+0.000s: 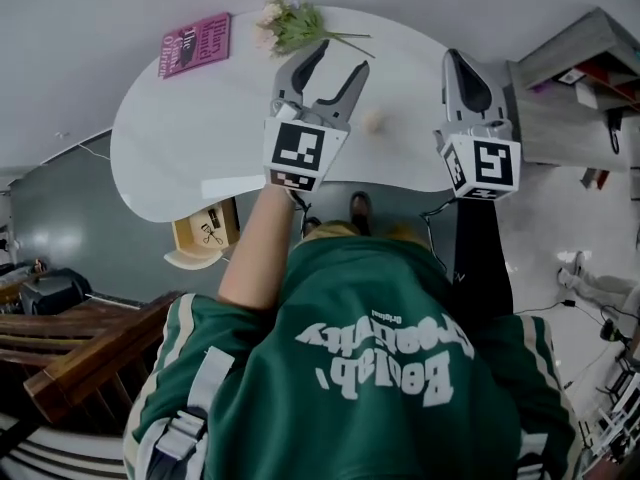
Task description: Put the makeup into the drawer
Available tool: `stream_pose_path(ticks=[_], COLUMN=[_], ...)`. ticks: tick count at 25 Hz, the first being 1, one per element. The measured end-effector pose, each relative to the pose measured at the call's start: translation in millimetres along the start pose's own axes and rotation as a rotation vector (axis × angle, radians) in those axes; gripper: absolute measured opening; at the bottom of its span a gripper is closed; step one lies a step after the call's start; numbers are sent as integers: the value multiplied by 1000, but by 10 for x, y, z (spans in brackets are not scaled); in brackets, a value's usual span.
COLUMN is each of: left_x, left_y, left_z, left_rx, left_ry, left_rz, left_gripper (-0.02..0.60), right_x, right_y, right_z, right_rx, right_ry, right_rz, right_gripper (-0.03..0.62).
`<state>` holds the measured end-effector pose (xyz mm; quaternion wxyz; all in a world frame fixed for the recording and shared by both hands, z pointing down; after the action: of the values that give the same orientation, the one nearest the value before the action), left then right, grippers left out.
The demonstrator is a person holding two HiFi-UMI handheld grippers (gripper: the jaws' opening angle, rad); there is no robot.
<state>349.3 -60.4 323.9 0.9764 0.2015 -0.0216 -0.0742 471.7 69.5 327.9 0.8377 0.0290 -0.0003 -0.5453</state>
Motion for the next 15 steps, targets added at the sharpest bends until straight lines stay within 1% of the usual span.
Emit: stream_pose_path(ticks=[2, 3, 6, 7, 11, 15], left_x=[95, 145, 260, 282, 337, 366], left_y=[200, 298, 561, 645, 967, 1209], left_z=[89, 185, 598, 741, 1273, 1722], left_rx=[57, 51, -57, -82, -130, -166], left_ry=[-34, -63, -181, -225, -371, -489], left_rz=[62, 98, 201, 228, 313, 368], left_gripper=[250, 250, 252, 256, 273, 281], right_x=[-31, -38, -58, -69, -136, -188], right_y=[48, 63, 96, 111, 214, 331], right_z=[9, 15, 65, 89, 159, 212], right_rx=[3, 4, 4, 4, 13, 11], right_ry=[-4, -7, -16, -20, -41, -47], right_rz=[11, 15, 19, 20, 48, 74], right_gripper=[9, 9, 9, 9, 9, 9])
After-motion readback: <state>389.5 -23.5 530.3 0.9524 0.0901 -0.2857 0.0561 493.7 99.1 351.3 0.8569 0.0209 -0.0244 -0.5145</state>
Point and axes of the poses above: the fingertips, and each gripper's own axes: x forward along the fingers, y to its right, z out of its underside, the point moved 4 cm from there along -x, backward along the fingers, and after that the axes turned 12 degrees about x, right-handed, at the moved point
